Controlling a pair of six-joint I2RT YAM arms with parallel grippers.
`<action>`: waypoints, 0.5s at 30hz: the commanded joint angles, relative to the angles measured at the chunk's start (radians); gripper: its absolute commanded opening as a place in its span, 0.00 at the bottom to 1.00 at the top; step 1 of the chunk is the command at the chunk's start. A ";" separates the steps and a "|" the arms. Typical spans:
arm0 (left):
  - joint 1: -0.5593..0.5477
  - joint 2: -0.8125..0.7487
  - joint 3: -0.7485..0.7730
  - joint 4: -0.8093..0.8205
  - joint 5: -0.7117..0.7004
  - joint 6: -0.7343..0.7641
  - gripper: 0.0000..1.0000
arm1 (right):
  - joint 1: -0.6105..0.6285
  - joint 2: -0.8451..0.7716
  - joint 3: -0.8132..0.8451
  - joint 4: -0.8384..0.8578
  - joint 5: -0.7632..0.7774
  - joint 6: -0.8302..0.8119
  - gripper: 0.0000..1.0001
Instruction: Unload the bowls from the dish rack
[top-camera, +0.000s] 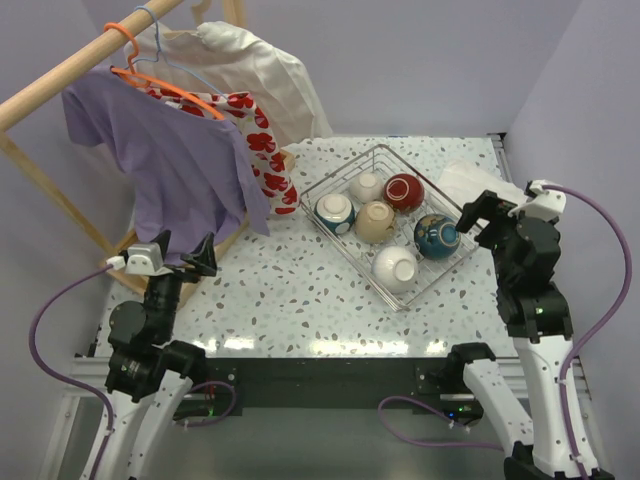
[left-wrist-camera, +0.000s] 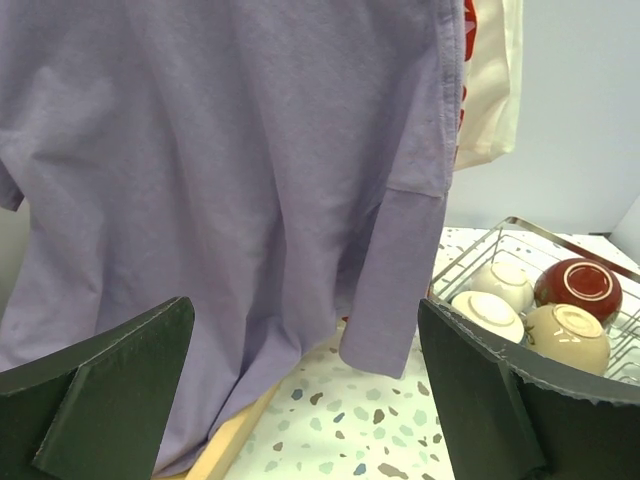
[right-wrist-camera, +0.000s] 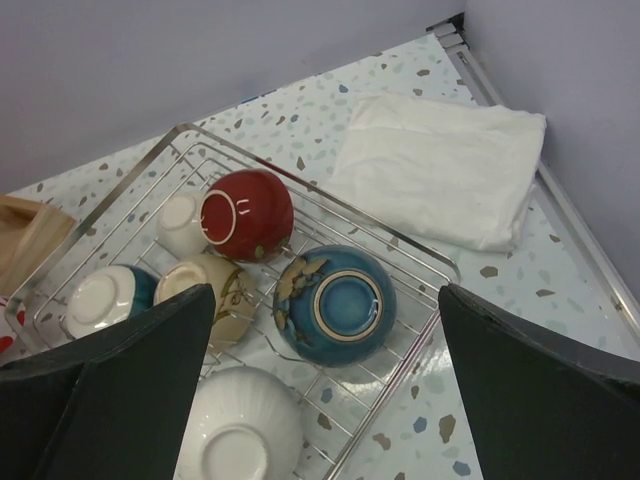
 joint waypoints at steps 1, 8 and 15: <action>-0.006 0.020 -0.015 0.073 0.084 -0.008 1.00 | 0.007 0.009 0.034 -0.014 0.047 0.005 0.99; -0.008 0.140 -0.008 0.091 0.288 -0.007 1.00 | 0.018 0.019 -0.008 -0.021 0.053 0.051 0.99; -0.008 0.284 0.022 0.094 0.400 -0.011 1.00 | 0.026 0.028 -0.026 -0.131 0.147 0.151 0.99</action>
